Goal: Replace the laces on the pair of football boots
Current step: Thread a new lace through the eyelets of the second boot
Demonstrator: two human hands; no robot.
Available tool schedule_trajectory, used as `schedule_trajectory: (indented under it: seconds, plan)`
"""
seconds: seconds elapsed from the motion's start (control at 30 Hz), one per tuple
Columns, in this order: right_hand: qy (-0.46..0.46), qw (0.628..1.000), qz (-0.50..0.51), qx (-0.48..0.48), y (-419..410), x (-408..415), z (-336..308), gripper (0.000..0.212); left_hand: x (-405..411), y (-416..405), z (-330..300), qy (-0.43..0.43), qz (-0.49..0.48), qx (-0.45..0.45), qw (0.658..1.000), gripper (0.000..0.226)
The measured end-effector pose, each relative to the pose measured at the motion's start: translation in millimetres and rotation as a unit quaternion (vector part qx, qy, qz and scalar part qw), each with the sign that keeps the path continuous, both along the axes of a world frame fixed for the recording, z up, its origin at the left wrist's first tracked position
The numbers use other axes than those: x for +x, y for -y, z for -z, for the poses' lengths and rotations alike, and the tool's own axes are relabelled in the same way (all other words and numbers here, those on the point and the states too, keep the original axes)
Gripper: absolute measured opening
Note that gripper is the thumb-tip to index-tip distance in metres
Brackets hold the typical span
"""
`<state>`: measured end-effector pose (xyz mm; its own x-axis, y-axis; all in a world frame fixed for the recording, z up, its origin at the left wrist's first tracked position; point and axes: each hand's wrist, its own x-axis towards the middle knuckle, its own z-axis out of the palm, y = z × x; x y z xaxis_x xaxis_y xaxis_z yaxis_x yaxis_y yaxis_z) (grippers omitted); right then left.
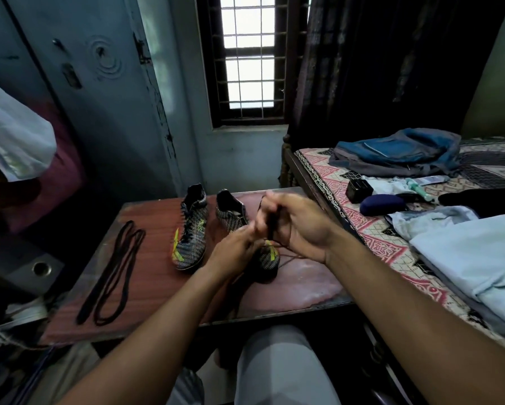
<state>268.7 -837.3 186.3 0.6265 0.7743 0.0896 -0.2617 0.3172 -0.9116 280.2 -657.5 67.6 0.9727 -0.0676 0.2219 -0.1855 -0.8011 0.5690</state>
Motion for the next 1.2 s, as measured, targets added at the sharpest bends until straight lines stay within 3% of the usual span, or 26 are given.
schedule_trajectory:
  seconds: [0.1, 0.13, 0.2, 0.27, 0.33, 0.37, 0.43, 0.57, 0.67, 0.77, 0.87, 0.97, 1.07, 1.13, 1.2]
  plan:
    - [0.043, 0.982, 0.079, 0.164, -3.2, 11.8, -22.9, 0.033, 8.5, -4.7, 15.7, 0.007, -0.027, 0.088, 0.996, 0.047]
    - [0.087, 0.973, 0.123, 0.176, -5.3, 16.9, -30.8, 0.036, 11.2, -5.2, 16.7, 0.011, -0.029, 0.092, 0.995, 0.042]
    - [0.205, 0.945, 0.232, 0.104, -9.5, 30.7, -38.5, 0.039, 14.7, -5.6, 17.3, 0.012, -0.03, 0.084, 0.996, 0.035]
    - [0.386, 0.86, 0.329, -0.064, -10.4, 46.6, -36.7, 0.04, 16.4, -5.3, 14.2, 0.007, -0.029, 0.077, 0.997, 0.039]
    - [0.548, 0.731, 0.336, -0.228, -9.0, 60.7, -29.2, 0.043, 18.0, -2.0, 7.4, -0.013, -0.035, 0.078, 0.996, 0.053]
    - [0.601, 0.68, 0.32, -0.27, -8.3, 65.0, -26.8, 0.047, 19.3, 0.3, 3.5, -0.021, -0.039, 0.085, 0.995, 0.06]
    - [0.668, 0.615, 0.296, -0.298, -7.5, 67.5, -23.9, 0.052, 22.3, 6.6, -1.4, -0.036, -0.052, 0.111, 0.992, 0.072]
    - [0.692, 0.583, 0.34, -0.257, -1.7, 65.6, -32.0, 0.045, 32.3, 19.7, -2.1, -0.055, -0.077, 0.175, 0.98, 0.082]
    - [0.701, 0.563, 0.367, -0.24, 0.1, 61.8, -39.5, 0.056, 38.8, 26.0, -3.6, -0.074, -0.084, 0.206, 0.972, 0.08]
    - [0.764, 0.475, 0.357, -0.25, 3.7, 65.6, -40.2, 0.064, 39.9, 23.9, -6.2, -0.087, -0.082, 0.218, 0.968, 0.07]
    - [0.805, 0.397, 0.347, -0.273, 11.3, 68.3, -45.0, 0.052, 40.9, 19.4, -5.3, -0.09, -0.085, 0.198, 0.972, 0.07]
    - [0.819, 0.356, 0.345, -0.288, 12.2, 60.1, -45.7, 0.036, 38.9, 18.7, -1.1, -0.082, -0.092, 0.178, 0.976, 0.067]
    - [0.787, 0.347, 0.345, -0.377, 11.5, 55.9, -48.0, 0.025, 36.8, 18.7, 3.8, -0.065, -0.099, 0.171, 0.978, 0.065]
    - [0.734, 0.343, 0.295, -0.507, 19.0, 47.7, -55.4, 0.016, 35.8, 17.5, 7.4, -0.047, -0.104, 0.172, 0.978, 0.066]
    - [0.656, 0.368, 0.229, -0.617, 27.0, 35.6, -62.8, 0.023, 33.8, 15.5, 12.4, -0.028, -0.106, 0.173, 0.979, 0.067]
